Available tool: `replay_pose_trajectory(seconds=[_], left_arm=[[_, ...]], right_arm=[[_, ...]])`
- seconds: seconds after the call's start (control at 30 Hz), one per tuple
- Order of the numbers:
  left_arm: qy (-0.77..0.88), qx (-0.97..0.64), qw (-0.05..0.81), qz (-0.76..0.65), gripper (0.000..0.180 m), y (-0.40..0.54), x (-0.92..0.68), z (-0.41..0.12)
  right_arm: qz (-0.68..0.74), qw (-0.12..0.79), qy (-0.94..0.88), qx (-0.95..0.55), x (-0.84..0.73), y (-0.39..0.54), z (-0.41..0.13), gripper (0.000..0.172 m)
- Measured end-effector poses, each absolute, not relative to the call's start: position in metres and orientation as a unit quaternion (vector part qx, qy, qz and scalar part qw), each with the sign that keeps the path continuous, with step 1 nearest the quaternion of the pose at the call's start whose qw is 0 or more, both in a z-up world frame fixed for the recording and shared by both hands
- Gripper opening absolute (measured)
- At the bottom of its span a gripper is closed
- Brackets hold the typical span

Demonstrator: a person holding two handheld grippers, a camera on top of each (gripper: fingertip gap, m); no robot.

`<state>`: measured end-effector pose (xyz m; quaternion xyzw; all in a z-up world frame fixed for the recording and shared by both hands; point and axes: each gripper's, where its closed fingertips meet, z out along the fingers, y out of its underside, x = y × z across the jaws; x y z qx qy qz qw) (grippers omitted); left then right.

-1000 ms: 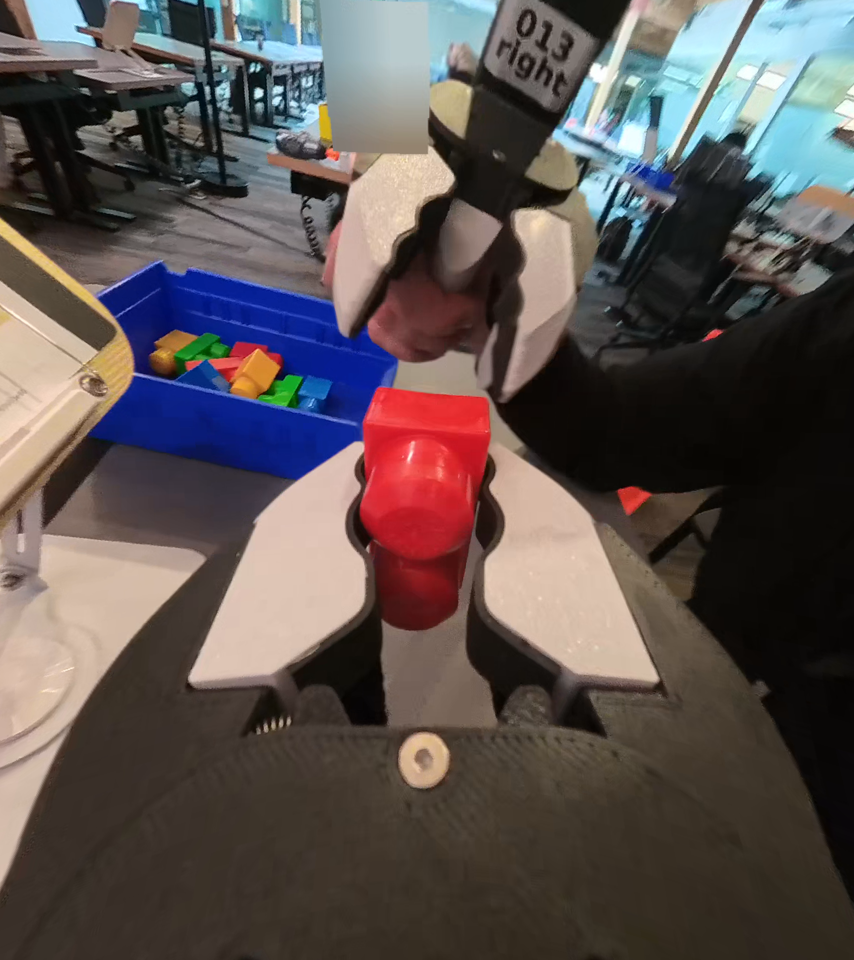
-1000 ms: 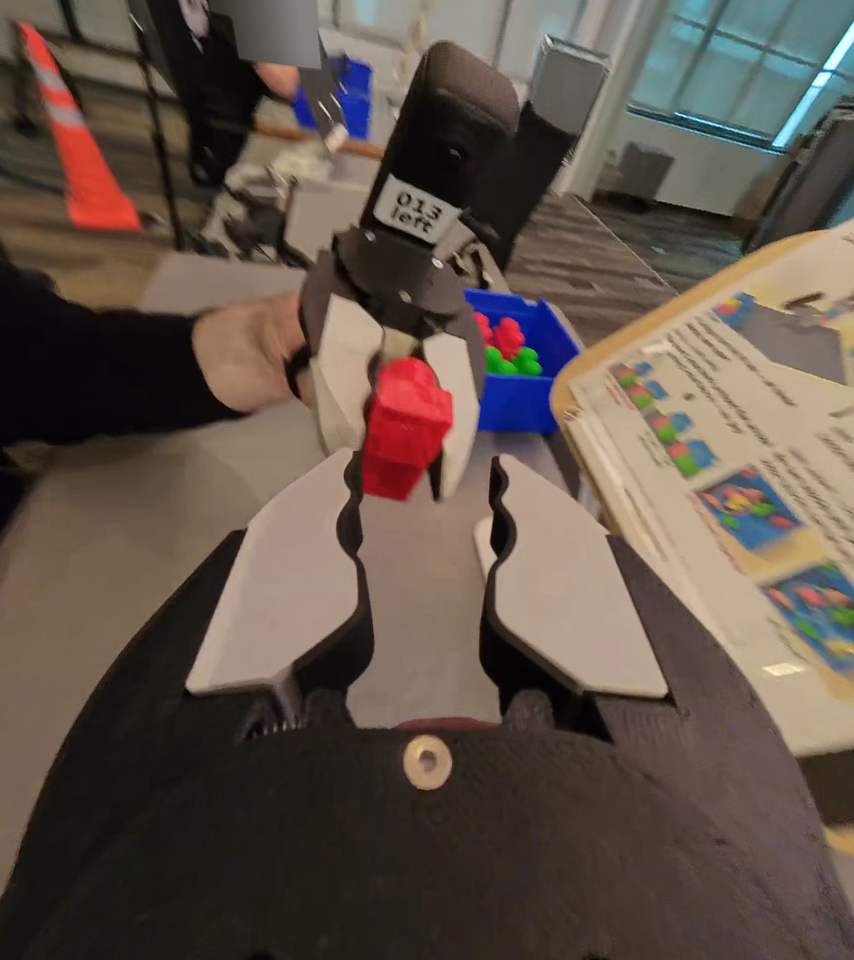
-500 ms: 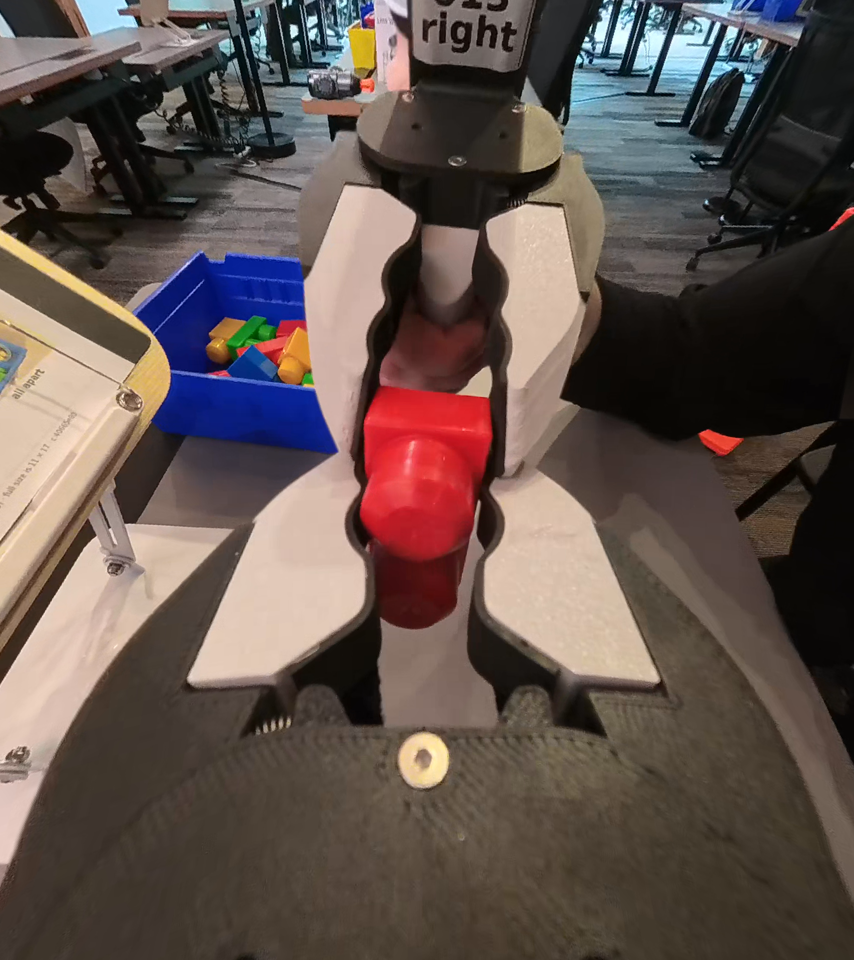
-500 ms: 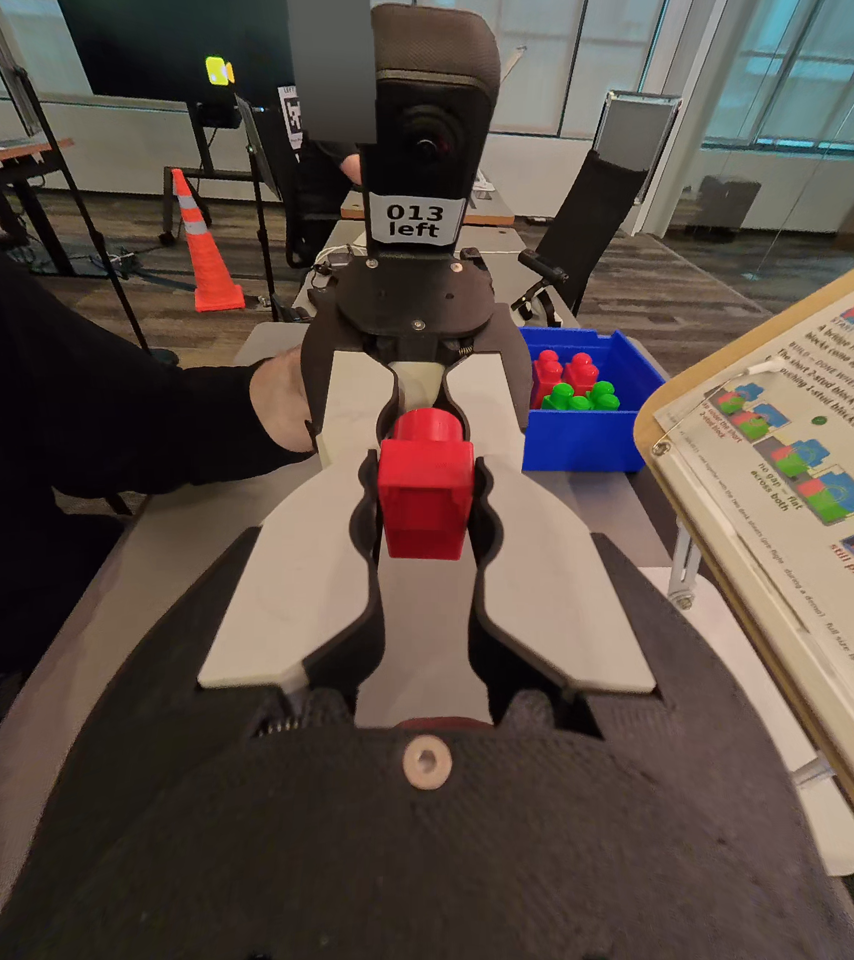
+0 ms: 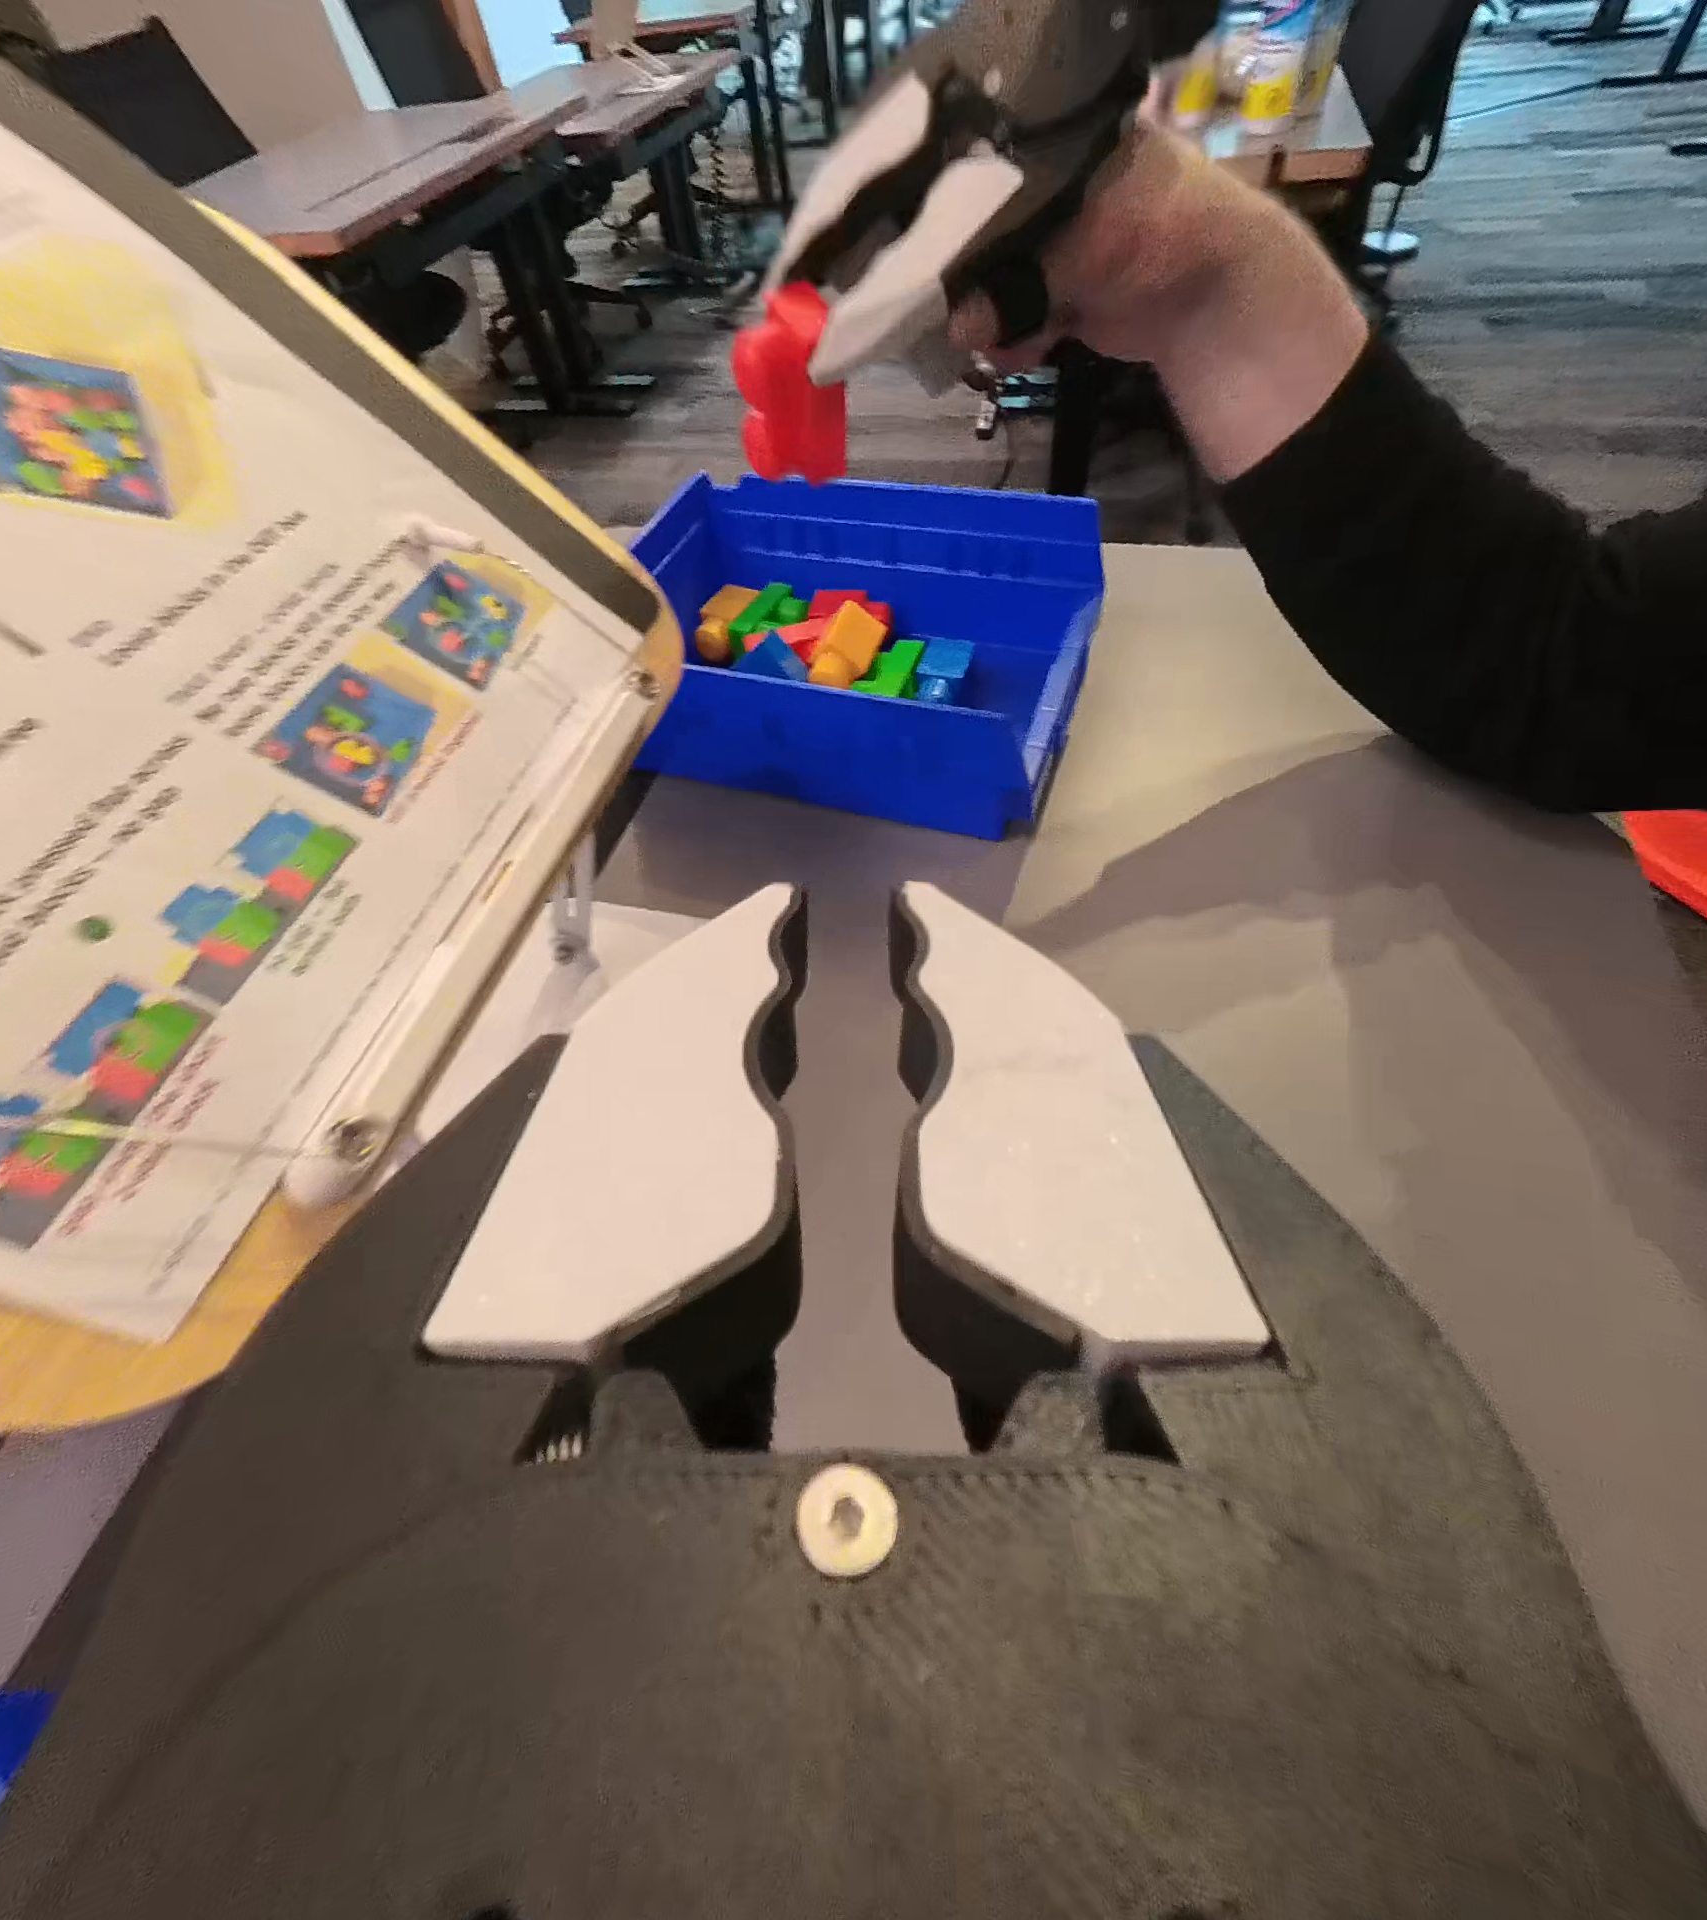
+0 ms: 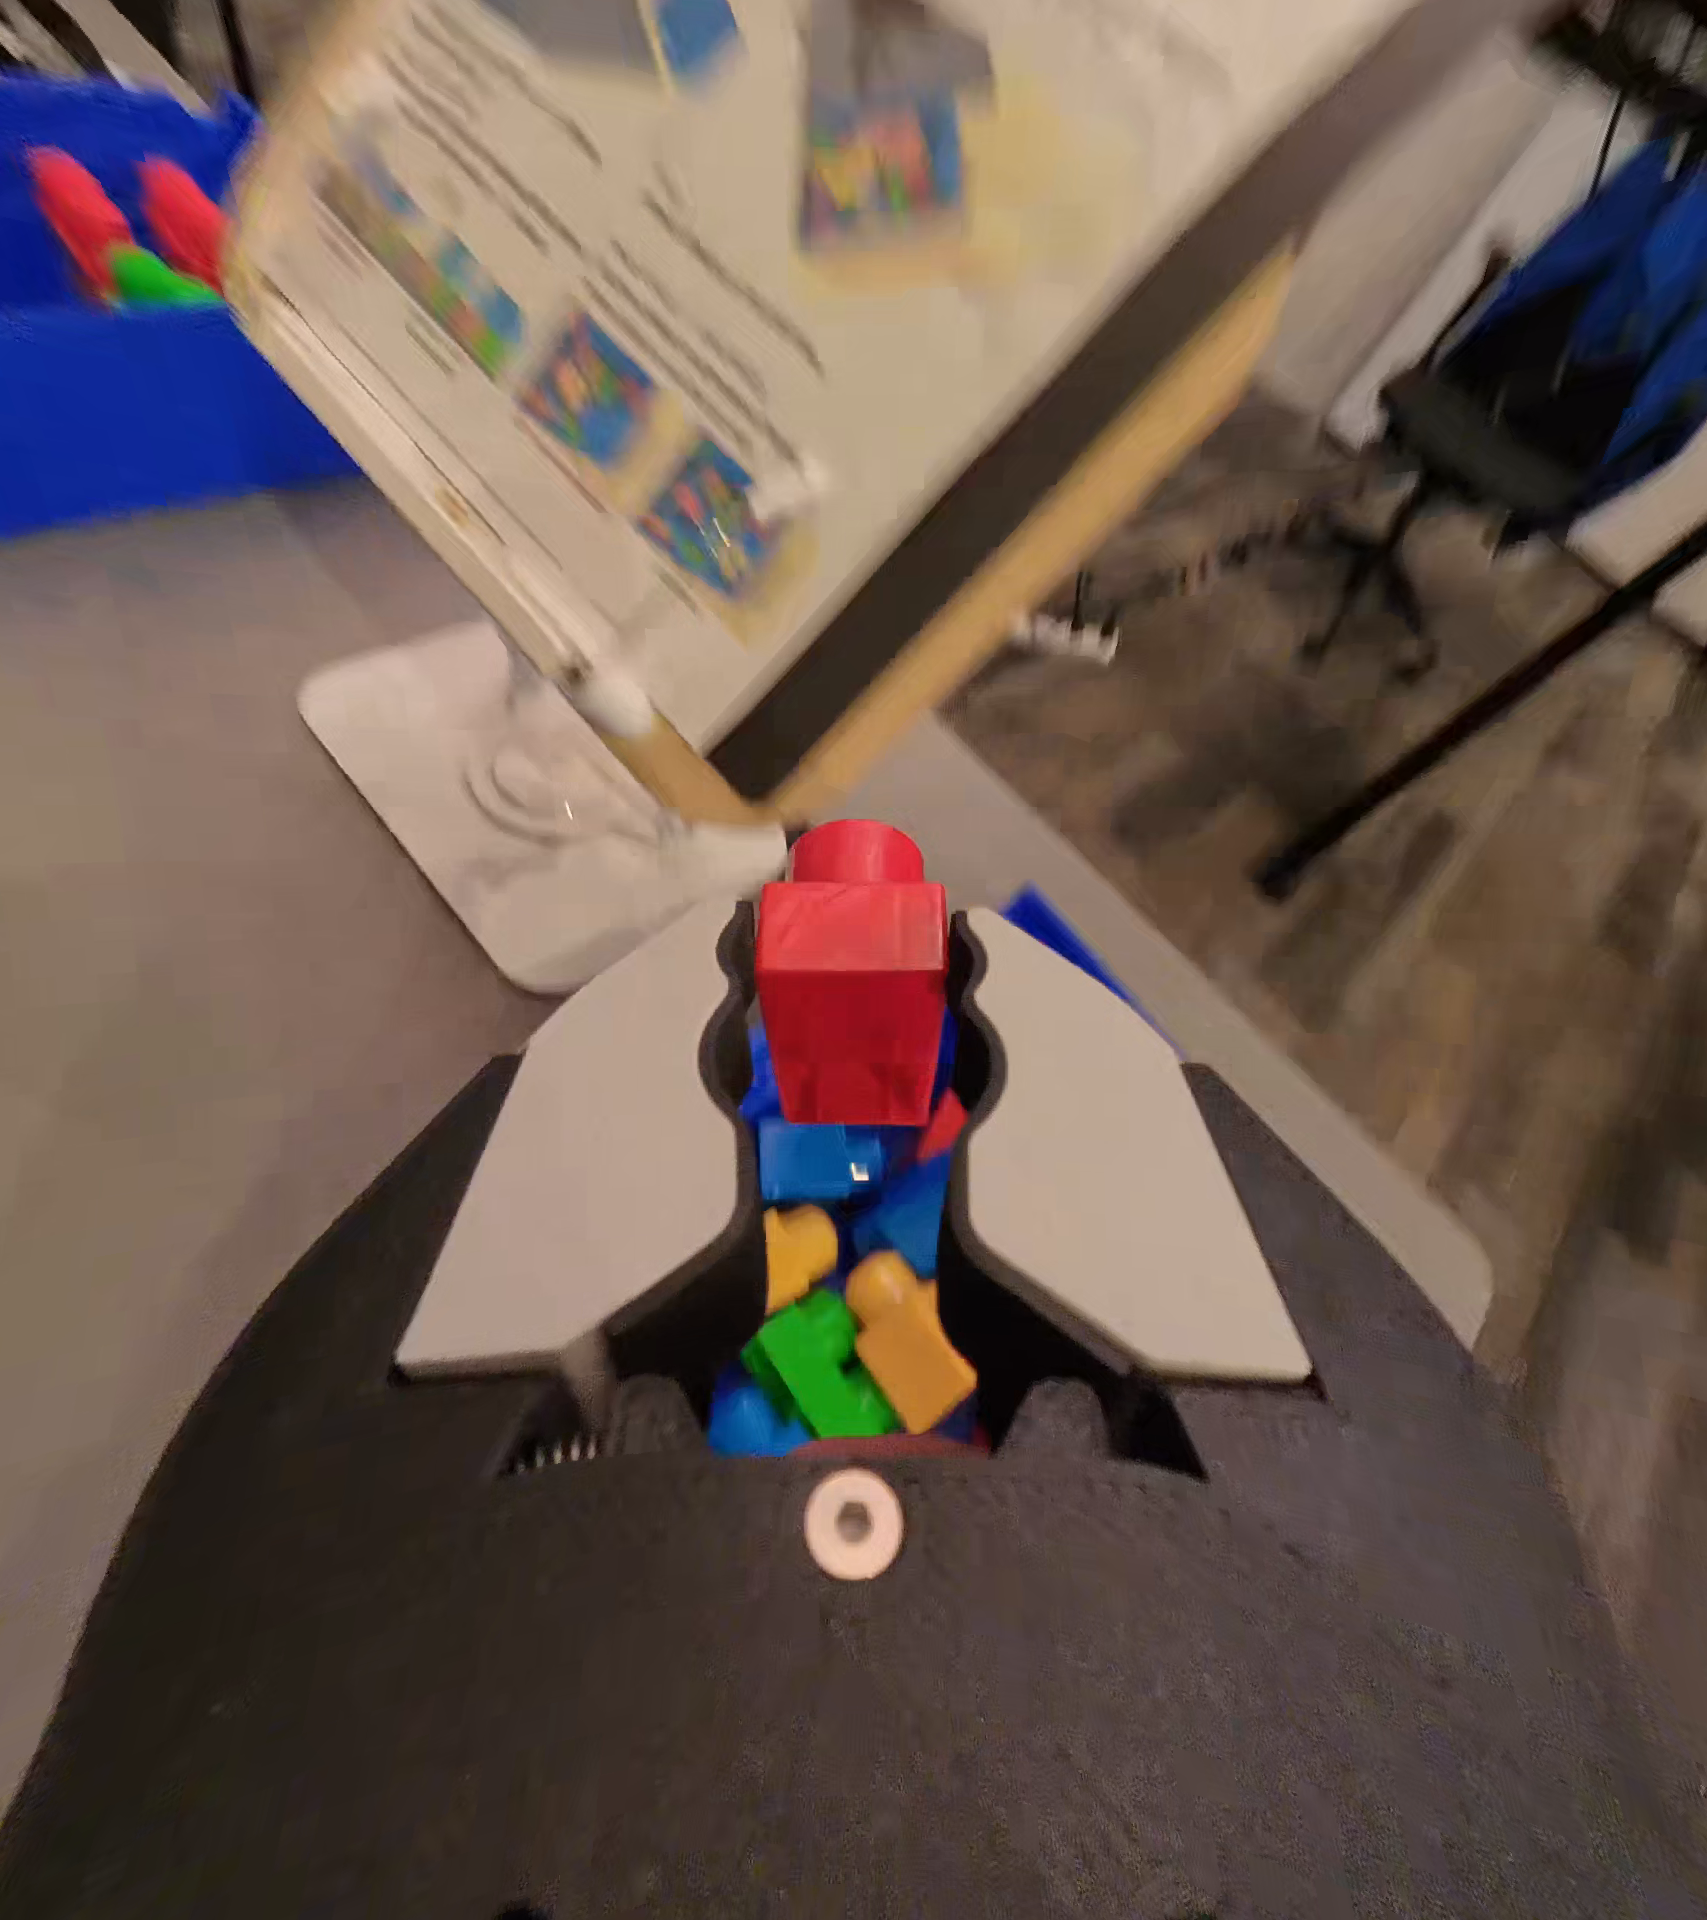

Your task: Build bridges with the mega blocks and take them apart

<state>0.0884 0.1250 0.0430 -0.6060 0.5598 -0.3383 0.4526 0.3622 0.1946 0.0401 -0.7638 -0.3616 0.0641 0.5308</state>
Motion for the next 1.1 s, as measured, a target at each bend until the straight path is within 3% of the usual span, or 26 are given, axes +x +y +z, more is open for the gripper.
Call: replay_pose_trajectory(seconds=[0.23, 0.3, 0.37, 0.6, 0.7, 0.93, 1.1], left_arm=[[0.507, -0.646, 0.501, -0.272, 0.016, 0.154, 0.026, 0.061], [0.488, -0.655, 0.517, -0.256, 0.016, 0.162, 0.008, 0.066], [0.471, -0.669, 0.524, -0.236, 0.017, 0.169, -0.012, 0.068], [0.426, -0.737, 0.512, -0.117, 0.027, 0.204, -0.085, 0.045], [0.44, -0.756, 0.478, -0.078, 0.03, 0.215, -0.116, 0.019], [0.544, -0.783, 0.292, 0.078, 0.047, 0.257, -0.196, -0.061], [0.604, -0.758, 0.204, 0.138, 0.053, 0.289, -0.225, -0.096]], right_arm=[[0.016, 0.363, -0.297, -0.883, 0.437, 0.221, -0.06, 0.036], [0.006, 0.348, -0.283, -0.894, 0.445, 0.224, -0.069, 0.055], [-0.002, 0.348, -0.282, -0.894, 0.447, 0.225, -0.069, 0.061], [-0.015, 0.389, -0.303, -0.87, 0.434, 0.216, -0.037, 0.053], [-0.014, 0.407, -0.319, -0.856, 0.424, 0.21, -0.023, 0.052], [-0.017, 0.427, -0.342, -0.837, 0.406, 0.204, -0.007, 0.05], [-0.021, 0.425, -0.356, -0.832, 0.395, 0.205, -0.008, 0.05]])
